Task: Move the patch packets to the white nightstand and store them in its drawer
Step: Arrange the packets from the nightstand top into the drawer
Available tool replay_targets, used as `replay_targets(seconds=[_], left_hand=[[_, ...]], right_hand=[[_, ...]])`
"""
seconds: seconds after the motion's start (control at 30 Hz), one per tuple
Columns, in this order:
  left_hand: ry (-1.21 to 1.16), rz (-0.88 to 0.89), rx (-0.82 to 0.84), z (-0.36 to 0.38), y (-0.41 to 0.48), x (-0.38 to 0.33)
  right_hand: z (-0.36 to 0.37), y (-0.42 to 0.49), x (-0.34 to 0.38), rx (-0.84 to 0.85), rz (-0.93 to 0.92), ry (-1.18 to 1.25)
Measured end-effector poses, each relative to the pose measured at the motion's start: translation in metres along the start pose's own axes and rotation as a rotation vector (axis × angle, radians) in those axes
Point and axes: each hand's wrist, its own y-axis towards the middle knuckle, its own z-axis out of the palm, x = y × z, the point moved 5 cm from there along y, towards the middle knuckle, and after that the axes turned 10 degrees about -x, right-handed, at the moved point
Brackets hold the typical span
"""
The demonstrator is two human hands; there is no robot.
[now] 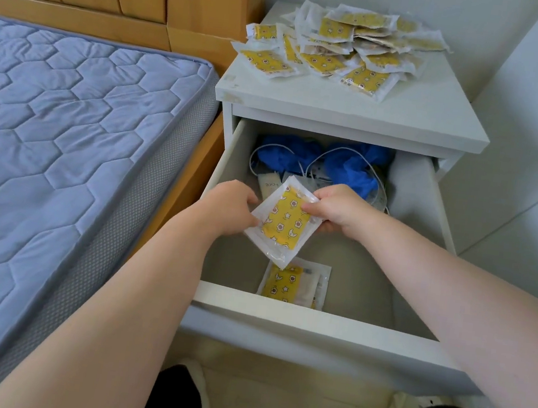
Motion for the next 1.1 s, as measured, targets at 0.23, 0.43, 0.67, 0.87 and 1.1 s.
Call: replay_targets(seconds=[0.23, 0.43, 0.67, 0.87, 1.1], left_hand=[[0.476, 0.077, 0.170, 0.021, -0.002, 0.000], [0.686, 0.117, 0.302, 0.033, 0.003, -0.009], [0.728, 0.374, 0.399, 0.068, 0.029, -0.023], [0.704, 0.351, 0.540, 0.089, 0.028, -0.011], [0.782, 0.348, 0.541, 0.091, 0.035, 0.003]], right_hand=[[0.073, 0.027, -0.017, 0.163, -0.039, -0.420], [0.086, 0.022, -0.015, 0.232, -0.246, -0.573], [0.027, -0.013, -0.045, 0.386, 0.028, -1.057], [0.044, -0.010, -0.065, 0.327, 0.012, -0.927], [0.060, -0.003, -0.061, 0.356, -0.194, -0.885]])
